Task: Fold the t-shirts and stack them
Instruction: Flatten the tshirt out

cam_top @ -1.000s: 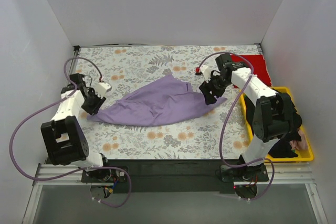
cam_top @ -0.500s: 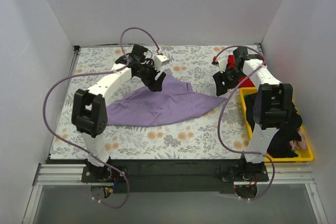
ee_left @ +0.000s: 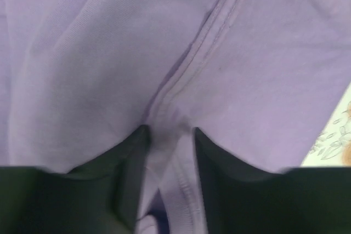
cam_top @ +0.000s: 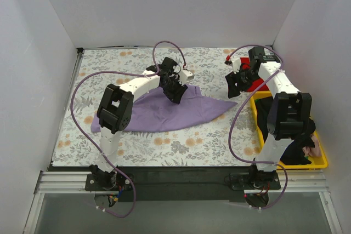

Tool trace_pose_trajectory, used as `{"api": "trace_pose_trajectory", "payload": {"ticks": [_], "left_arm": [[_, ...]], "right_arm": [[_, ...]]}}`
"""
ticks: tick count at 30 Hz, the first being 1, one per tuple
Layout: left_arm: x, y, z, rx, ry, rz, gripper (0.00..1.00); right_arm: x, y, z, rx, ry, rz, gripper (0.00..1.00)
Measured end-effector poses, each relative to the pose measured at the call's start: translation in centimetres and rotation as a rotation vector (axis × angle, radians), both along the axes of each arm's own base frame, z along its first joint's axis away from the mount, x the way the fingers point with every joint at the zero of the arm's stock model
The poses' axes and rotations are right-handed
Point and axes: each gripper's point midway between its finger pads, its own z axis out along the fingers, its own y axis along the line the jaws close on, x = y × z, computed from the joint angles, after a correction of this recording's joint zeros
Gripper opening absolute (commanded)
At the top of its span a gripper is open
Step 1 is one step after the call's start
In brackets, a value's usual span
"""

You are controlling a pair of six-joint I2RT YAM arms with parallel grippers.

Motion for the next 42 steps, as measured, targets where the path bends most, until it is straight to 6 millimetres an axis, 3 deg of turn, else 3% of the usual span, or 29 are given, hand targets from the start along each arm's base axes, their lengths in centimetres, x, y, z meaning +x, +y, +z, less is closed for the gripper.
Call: {"api": "trace_pose_trajectory", "payload": {"ticks": [1,2,3,8,12,14,16,19,22,25,27,28,29,30,32,33,38,40,42], "left_arm": [[0.1,0.1,0.0,0.005,-0.003,0.002,0.25],[0.2,0.3,-0.1,0.011,-0.014,-0.005,0.06],[0.2,0.3,-0.1,0.014,-0.012,0.0,0.0],[-0.6,1.6,1.0,0.028,-0.032,-0.005,0.0],[-1.9,4.2,5.2,-0.008,-0.045,0.033,0.0],[-1.5,7.6,8.7,-0.045,-0.096,0.098,0.0],[-1.1,13.0,11.9,-0.061,-0.165,0.198,0.0],[-1.9,22.7,13.3,-0.015,-0.246,0.37,0.0],[-5.6,31.4,9.6,0.092,-0.191,0.52,0.0],[-10.4,34.7,4.0,0.169,-0.032,0.55,0.0],[-13.2,35.8,1.1,0.196,0.077,0.558,0.0],[-14.0,36.3,0.3,0.207,0.109,0.565,0.05],[-14.3,36.7,-0.1,0.215,0.128,0.57,0.11],[-14.2,37.2,-0.3,0.222,0.131,0.577,0.25],[-13.8,37.6,0.2,0.21,0.137,0.58,0.34],[-13.0,37.6,0.8,0.187,0.124,0.575,0.41],[-6.6,35.4,7.3,0.054,-0.064,0.521,0.44],[-3.8,32.8,9.2,0.004,-0.125,0.463,0.45],[-2.1,29.7,9.4,-0.045,-0.122,0.419,0.45]], "right_arm": [[0.0,0.0,0.1,0.002,-0.001,0.0,0.69],[0.0,0.0,0.1,0.002,-0.001,-0.001,0.69],[0.0,-0.1,0.1,0.002,0.0,-0.002,0.69],[-0.1,0.0,0.1,0.012,0.004,0.0,0.69],[-0.1,0.2,0.3,0.022,0.003,0.003,0.69],[-0.1,0.3,0.5,0.028,0.001,0.004,0.68],[0.1,0.5,0.9,0.041,-0.005,0.006,0.68],[0.5,1.1,1.7,0.058,-0.023,0.015,0.68],[1.3,2.1,2.4,0.073,-0.045,0.036,0.68],[1.9,3.7,2.4,0.079,-0.046,0.072,0.68],[2.5,5.0,2.0,0.081,-0.041,0.099,0.68],[2.7,5.7,1.7,0.082,-0.036,0.112,0.68],[2.9,6.4,1.3,0.082,-0.028,0.124,0.68],[3.0,7.0,0.8,0.081,-0.018,0.135,0.68],[3.0,8.2,-0.2,0.078,0.001,0.158,0.63],[2.7,8.7,-0.7,0.074,0.015,0.17,0.62],[1.5,11.1,-3.0,0.055,0.079,0.211,0.55],[1.2,11.8,-3.5,0.049,0.093,0.211,0.55],[1.2,12.5,-3.8,0.046,0.097,0.205,0.55]]}}
